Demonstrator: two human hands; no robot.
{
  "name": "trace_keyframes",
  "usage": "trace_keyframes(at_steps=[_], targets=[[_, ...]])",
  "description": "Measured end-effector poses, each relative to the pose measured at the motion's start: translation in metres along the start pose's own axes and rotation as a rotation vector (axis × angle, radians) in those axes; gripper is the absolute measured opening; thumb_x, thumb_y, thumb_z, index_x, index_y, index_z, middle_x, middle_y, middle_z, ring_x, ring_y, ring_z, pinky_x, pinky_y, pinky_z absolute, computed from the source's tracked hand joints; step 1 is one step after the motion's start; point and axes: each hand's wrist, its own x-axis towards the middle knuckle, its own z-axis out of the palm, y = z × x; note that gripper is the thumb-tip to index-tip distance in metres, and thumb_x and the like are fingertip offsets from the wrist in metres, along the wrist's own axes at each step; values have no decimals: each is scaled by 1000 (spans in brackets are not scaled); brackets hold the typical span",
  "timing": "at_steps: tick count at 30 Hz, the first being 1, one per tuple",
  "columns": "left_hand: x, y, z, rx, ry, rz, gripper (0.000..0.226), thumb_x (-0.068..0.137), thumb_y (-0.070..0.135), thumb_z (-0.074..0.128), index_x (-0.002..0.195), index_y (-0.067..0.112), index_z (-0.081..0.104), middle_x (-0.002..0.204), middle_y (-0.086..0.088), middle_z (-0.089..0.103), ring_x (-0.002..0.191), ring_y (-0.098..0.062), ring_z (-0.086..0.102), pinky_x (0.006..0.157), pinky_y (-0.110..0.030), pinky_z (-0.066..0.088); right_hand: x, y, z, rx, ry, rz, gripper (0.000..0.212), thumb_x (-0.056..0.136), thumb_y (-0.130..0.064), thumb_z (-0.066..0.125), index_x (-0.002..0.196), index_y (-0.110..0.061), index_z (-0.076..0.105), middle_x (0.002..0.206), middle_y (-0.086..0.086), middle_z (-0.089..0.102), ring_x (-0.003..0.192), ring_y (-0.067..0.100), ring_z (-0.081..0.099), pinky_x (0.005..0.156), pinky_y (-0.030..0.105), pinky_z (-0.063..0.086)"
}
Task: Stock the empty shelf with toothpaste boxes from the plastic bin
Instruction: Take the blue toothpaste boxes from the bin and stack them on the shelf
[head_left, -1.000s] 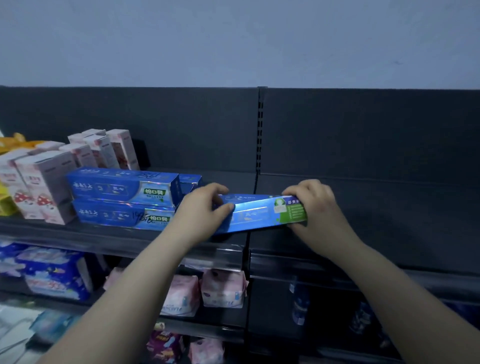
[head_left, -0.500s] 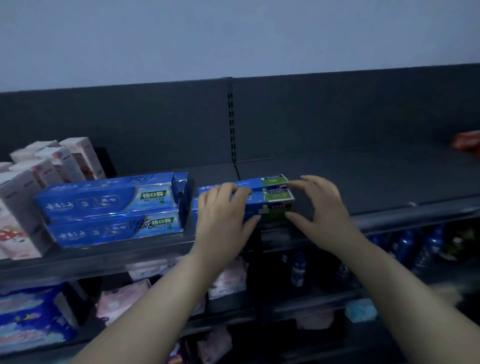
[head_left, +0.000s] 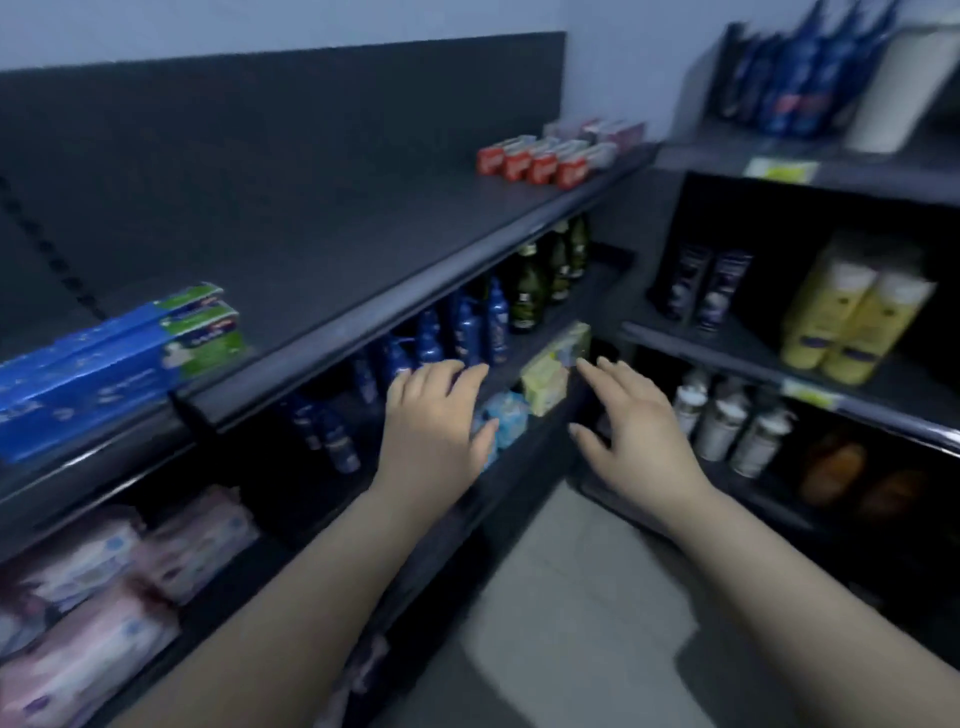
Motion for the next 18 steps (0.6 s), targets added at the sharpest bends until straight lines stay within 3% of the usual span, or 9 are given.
trace_keyframes(at_steps=[5, 18], targets=[[9, 116, 30, -97, -73, 111, 49, 81, 36, 63, 125, 15, 56, 119, -7, 59, 110, -31, 54, 103, -48, 36, -79, 81, -58, -95, 41, 189, 65, 87, -29, 64, 145, -19, 37, 148, 10, 39, 139, 29, 31, 115, 41, 23], [-13, 436, 109, -373, -234, 479, 53, 82, 33, 67, 130, 17, 53, 123, -4, 57, 116, -27, 51, 104, -41, 33, -299, 279, -206, -259, 92, 670, 64, 89, -30, 61, 146, -20, 34, 150, 7, 36, 139, 27, 29, 114, 39, 21]])
